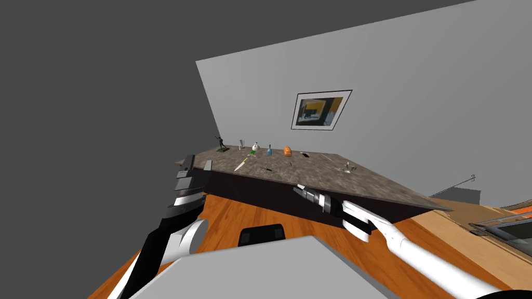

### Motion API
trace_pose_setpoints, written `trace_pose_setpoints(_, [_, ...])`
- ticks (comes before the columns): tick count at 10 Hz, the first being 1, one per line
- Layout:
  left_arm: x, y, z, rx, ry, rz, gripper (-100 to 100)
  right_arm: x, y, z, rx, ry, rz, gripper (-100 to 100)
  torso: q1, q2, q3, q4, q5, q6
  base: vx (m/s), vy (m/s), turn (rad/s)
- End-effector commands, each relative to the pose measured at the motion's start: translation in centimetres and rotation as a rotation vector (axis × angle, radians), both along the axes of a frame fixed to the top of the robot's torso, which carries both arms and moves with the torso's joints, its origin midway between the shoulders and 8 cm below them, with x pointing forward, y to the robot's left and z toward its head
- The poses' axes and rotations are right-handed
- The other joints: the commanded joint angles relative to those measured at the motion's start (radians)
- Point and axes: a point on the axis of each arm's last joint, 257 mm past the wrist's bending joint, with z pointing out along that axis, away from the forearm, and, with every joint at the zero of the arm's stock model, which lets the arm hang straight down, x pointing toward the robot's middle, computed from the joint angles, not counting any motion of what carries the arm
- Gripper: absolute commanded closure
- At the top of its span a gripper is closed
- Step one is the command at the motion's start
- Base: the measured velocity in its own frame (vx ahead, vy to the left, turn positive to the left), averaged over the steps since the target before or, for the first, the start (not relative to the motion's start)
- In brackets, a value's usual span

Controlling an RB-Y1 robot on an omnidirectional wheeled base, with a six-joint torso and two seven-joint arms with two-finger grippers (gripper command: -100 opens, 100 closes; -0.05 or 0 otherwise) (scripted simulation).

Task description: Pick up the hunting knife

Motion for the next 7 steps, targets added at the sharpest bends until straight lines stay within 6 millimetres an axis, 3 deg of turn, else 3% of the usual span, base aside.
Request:
trace_pose_setpoints(1, [0.0, 0.0, 0.0, 0.0, 0.0, 0.0, 0, -0.6, -2.0, -1.8, -0.094, 0.032, 0.021, -100, 0.0, 0.0, 0.0, 0.0, 0.0, 0.0, 0.037, 0.058, 0.156])
trace_pose_setpoints(2, [0.0, 0.0, 0.0, 0.0, 0.0, 0.0, 0, -0.7, -2.3, -1.7, -0.109, 0.034, 0.027, -100, 0.001, -0.001, 0.0, 0.0, 0.0, 0.0, 0.039, 0.046, 0.081])
trace_pose_setpoints(5, [0.0, 0.0, 0.0, 0.0, 0.0, 0.0, 0, -1.9, -6.4, -3.9, -0.267, 0.089, 0.068, -100, 0.002, -0.001, -0.001, 0.0, 0.0, 0.0, 0.048, 0.073, 0.123])
trace_pose_setpoints(6, [0.0, 0.0, 0.0, 0.0, 0.0, 0.0, 0, -1.9, -6.9, -3.9, -0.278, 0.092, 0.067, -100, 0.004, -0.003, -0.002, -0.001, 0.001, 0.0, 0.062, 0.083, 0.084])
trace_pose_setpoints(7, [0.0, 0.0, 0.0, 0.0, 0.0, 0.0, 0, -2.6, -9.0, -4.8, -0.346, 0.121, 0.082, -100, 0.003, -0.003, -0.001, -0.001, 0.001, 0.0, 0.067, 0.082, 0.173])
